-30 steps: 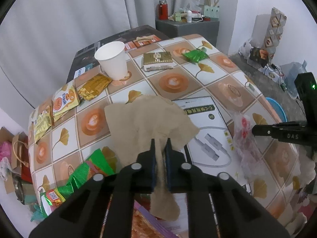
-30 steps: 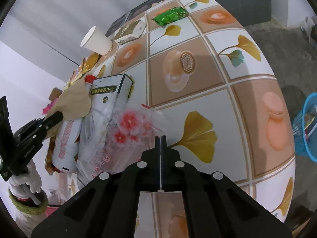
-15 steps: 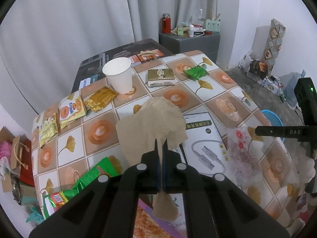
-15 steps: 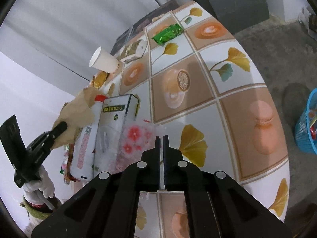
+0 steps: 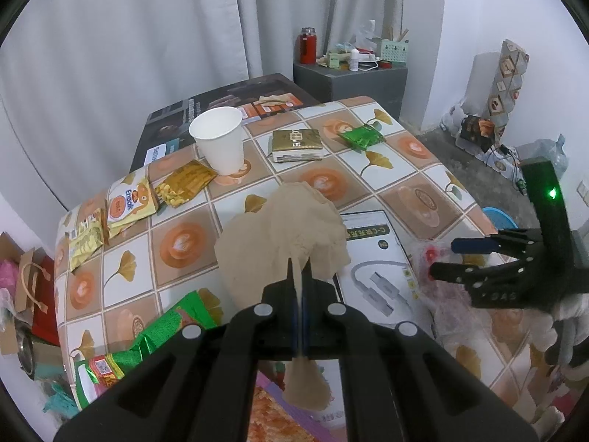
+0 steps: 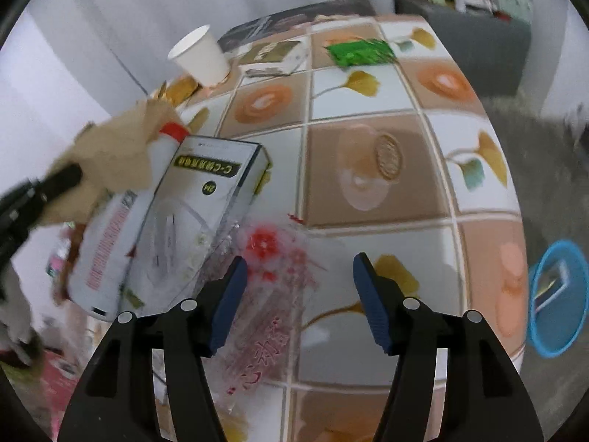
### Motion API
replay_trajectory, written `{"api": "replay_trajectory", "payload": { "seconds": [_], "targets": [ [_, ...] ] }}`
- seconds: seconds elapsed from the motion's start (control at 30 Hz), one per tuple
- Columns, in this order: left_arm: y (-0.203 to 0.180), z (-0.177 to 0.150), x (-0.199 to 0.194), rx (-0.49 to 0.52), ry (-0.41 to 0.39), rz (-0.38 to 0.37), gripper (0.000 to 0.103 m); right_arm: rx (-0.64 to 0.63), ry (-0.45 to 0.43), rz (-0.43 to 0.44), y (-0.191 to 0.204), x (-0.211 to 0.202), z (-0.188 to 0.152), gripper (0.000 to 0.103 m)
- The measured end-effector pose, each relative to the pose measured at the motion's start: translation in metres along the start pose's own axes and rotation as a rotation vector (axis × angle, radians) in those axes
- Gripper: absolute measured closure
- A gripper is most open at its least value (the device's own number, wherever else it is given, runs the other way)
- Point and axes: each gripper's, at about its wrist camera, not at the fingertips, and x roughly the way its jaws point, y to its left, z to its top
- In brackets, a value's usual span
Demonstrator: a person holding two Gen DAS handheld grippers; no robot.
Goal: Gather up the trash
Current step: 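Lift the tissue and plastic bag off the table and turn toward the wastebasket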
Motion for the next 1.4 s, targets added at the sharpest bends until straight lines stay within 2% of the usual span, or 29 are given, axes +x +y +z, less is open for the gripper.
{"api": "replay_trajectory", "payload": {
  "seconds": [0.1,0.17,0.2,0.23,0.27,0.53,0.67,0.73,0.8,0.87,0.93,0.97,1.13,1.2,1.27,1.3,1.4],
  "targets": [
    [0.001,-0.002,0.000,-0.002,0.002,0.000,0.102,-0.017,-0.002,-0.023,0.003,0.002,0.000,0.067],
    [0.004,-0.002,0.000,-0.005,0.004,-0.001,0.102,-0.024,-0.002,-0.035,0.002,0.004,0.000,0.086],
    [0.005,-0.003,0.000,-0.007,0.004,-0.002,0.102,-0.023,-0.003,-0.036,0.000,0.004,-0.001,0.090],
    [0.006,-0.003,0.000,-0.009,0.003,-0.003,0.102,-0.018,-0.001,-0.036,-0.002,0.004,-0.001,0.100],
    [0.006,-0.004,-0.001,-0.010,0.002,-0.002,0.102,-0.010,-0.003,-0.029,-0.004,0.004,-0.002,0.103],
    [0.009,-0.004,-0.004,-0.015,-0.009,-0.001,0.102,0.038,-0.024,0.016,-0.012,-0.002,-0.006,0.103],
    [0.011,-0.004,-0.007,-0.016,-0.013,0.002,0.102,0.084,-0.061,0.090,-0.022,-0.022,-0.012,0.103],
    [0.012,-0.004,-0.008,-0.017,-0.015,0.003,0.102,0.134,-0.063,0.184,-0.029,-0.033,-0.017,0.100],
    [0.013,-0.005,-0.008,-0.021,-0.016,0.004,0.102,0.212,-0.053,0.328,-0.038,-0.042,-0.026,0.098],
    [0.013,-0.005,-0.008,-0.025,-0.017,0.003,0.102,0.293,-0.031,0.447,-0.043,-0.048,-0.038,0.084],
    [0.013,-0.005,-0.008,-0.026,-0.018,0.002,0.102,0.343,-0.006,0.509,-0.042,-0.049,-0.048,0.076],
    [0.013,-0.005,-0.008,-0.027,-0.018,0.002,0.102,0.369,0.009,0.540,-0.040,-0.049,-0.055,0.076],
    [0.011,-0.006,-0.008,-0.027,-0.017,-0.004,0.102,0.427,0.042,0.546,-0.038,-0.044,-0.069,0.076],
    [0.009,-0.007,-0.010,-0.026,-0.019,-0.007,0.102,0.456,0.061,0.531,-0.042,-0.042,-0.071,0.072],
    [0.009,-0.008,-0.011,-0.025,-0.021,-0.008,0.102,0.474,0.078,0.516,-0.043,-0.041,-0.075,0.062],
    [0.009,-0.008,-0.011,-0.026,-0.021,-0.008,0.102,0.483,0.085,0.515,-0.043,-0.041,-0.077,0.060],
    [0.009,-0.008,-0.011,-0.030,-0.021,-0.008,0.102,0.529,0.146,0.597,-0.038,-0.034,-0.087,0.058]
  ]
}}
